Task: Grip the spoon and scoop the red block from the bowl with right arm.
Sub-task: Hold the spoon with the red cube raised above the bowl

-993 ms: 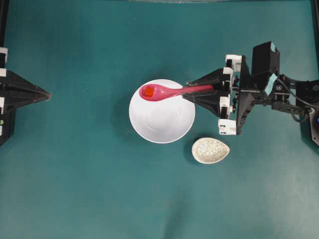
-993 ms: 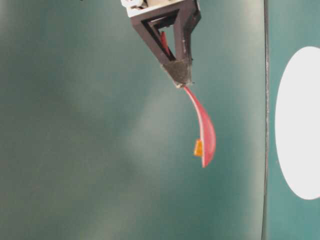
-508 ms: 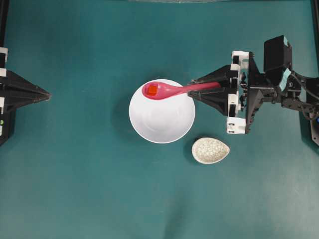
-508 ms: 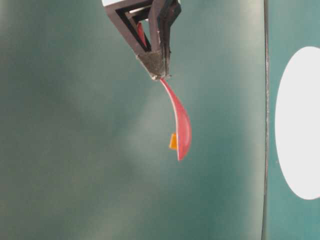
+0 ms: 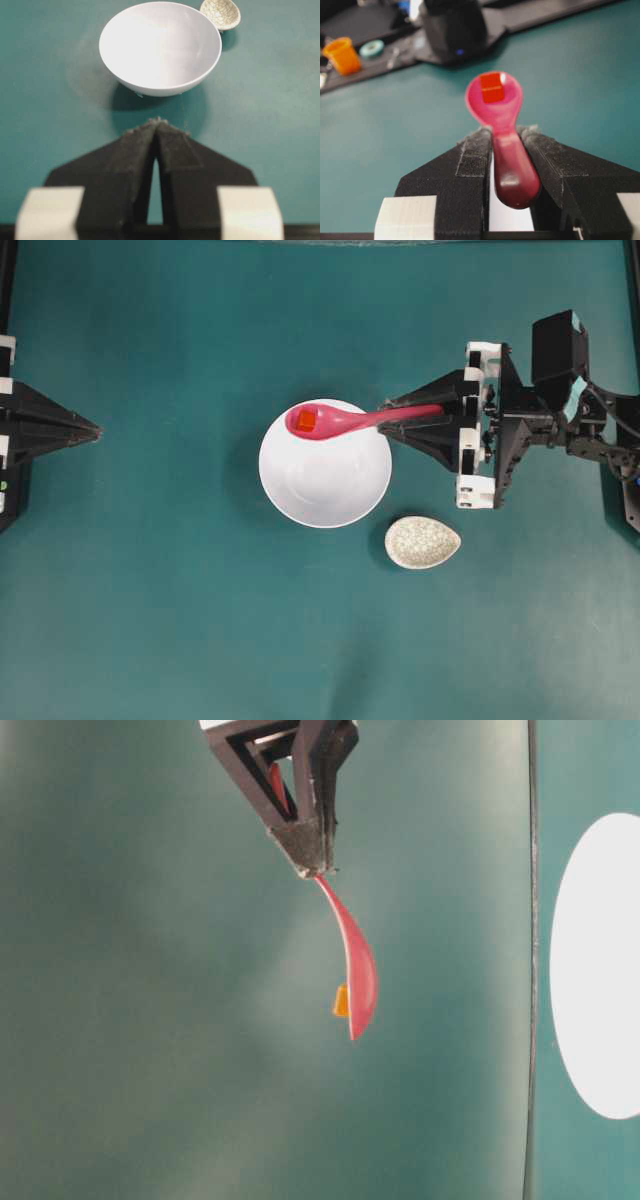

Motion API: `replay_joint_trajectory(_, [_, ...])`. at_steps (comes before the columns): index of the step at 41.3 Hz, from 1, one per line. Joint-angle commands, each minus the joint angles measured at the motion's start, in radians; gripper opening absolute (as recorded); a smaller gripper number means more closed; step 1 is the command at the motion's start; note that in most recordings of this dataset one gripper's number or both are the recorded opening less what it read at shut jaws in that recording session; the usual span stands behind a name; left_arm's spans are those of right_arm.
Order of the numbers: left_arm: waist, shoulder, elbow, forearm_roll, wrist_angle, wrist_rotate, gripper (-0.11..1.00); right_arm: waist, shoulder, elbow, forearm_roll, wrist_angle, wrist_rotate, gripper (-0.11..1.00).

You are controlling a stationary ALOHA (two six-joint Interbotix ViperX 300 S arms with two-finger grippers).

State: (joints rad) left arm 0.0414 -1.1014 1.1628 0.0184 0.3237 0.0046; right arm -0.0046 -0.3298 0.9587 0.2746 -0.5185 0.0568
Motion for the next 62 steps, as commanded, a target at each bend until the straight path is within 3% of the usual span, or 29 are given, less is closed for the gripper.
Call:
replay_joint_trajectory(1, [0.002,0.011,-0.018,0.002,-0.006,0.000,0.00,0.003,-0.018,-0.014,-0.002,-0.009,-0.003,0.25])
replay_joint_trajectory(62, [0.002,0.012,-0.009,0.002,-0.006,-0.008,0.00,0.003,-0.032,-0.009,0.005,-0.009,0.003,0.25])
